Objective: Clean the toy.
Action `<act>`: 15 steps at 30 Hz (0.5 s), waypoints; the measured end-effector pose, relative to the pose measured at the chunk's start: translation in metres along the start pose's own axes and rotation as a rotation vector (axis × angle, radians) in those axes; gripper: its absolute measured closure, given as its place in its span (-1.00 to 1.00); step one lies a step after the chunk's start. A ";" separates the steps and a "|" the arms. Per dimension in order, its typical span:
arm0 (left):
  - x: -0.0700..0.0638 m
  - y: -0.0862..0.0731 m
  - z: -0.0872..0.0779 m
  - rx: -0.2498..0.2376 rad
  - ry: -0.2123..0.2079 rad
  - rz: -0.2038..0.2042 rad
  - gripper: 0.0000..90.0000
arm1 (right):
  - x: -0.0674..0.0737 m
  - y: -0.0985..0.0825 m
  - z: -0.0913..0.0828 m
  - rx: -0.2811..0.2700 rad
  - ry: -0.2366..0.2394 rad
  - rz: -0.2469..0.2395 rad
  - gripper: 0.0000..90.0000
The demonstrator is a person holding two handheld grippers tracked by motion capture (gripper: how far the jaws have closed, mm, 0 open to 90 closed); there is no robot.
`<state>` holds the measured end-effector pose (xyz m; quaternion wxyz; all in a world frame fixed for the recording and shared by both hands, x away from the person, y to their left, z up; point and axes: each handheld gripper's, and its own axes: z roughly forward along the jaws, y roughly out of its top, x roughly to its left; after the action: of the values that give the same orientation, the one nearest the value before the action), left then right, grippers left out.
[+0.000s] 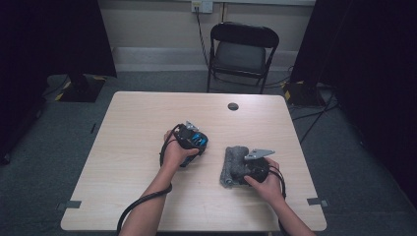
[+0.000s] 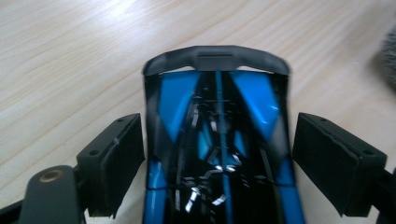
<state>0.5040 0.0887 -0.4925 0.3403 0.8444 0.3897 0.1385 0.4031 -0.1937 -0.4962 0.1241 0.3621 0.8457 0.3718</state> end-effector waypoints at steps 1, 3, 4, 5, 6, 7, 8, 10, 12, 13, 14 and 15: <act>0.001 0.000 0.001 0.002 0.003 0.004 -0.63 | 0.000 0.000 0.000 -0.002 0.000 -0.001 -0.45; 0.001 0.001 0.004 -0.002 -0.005 -0.021 -0.64 | 0.000 0.000 0.000 -0.004 -0.002 -0.002 -0.45; 0.000 0.002 0.005 0.010 0.007 -0.009 -0.63 | 0.000 0.000 0.000 -0.004 -0.002 -0.002 -0.45; 0.000 0.002 0.006 0.017 0.018 0.006 -0.63 | 0.000 -0.001 0.000 -0.004 -0.003 -0.002 -0.45; 0.000 0.002 0.007 0.017 0.012 0.011 -0.64 | 0.000 -0.001 0.000 -0.005 -0.004 -0.002 -0.45; -0.001 0.002 0.008 0.014 0.013 0.009 -0.66 | 0.000 -0.001 0.000 -0.006 -0.003 -0.002 -0.45; -0.001 0.003 0.008 0.010 0.017 0.006 -0.64 | 0.000 -0.001 0.000 -0.006 -0.003 -0.002 -0.45; -0.001 0.004 0.010 0.012 0.016 0.003 -0.65 | 0.000 -0.001 0.000 -0.007 -0.004 -0.002 -0.45; -0.002 0.005 0.010 0.015 0.017 0.010 -0.65 | 0.000 -0.001 0.000 -0.009 -0.004 -0.002 -0.45; -0.002 0.005 0.010 0.010 0.006 0.014 -0.61 | 0.001 -0.001 0.000 -0.009 -0.004 -0.002 -0.45; -0.003 0.006 0.009 0.007 0.003 0.022 -0.45 | 0.001 -0.001 0.000 -0.010 -0.005 -0.001 -0.45; -0.003 0.006 0.009 0.010 0.007 0.014 -0.45 | 0.001 -0.002 0.000 -0.010 -0.005 -0.003 -0.45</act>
<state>0.5098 0.0789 -0.4951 0.3337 0.8484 0.3855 0.1421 0.4019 -0.1937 -0.4974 0.1287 0.3612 0.8440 0.3751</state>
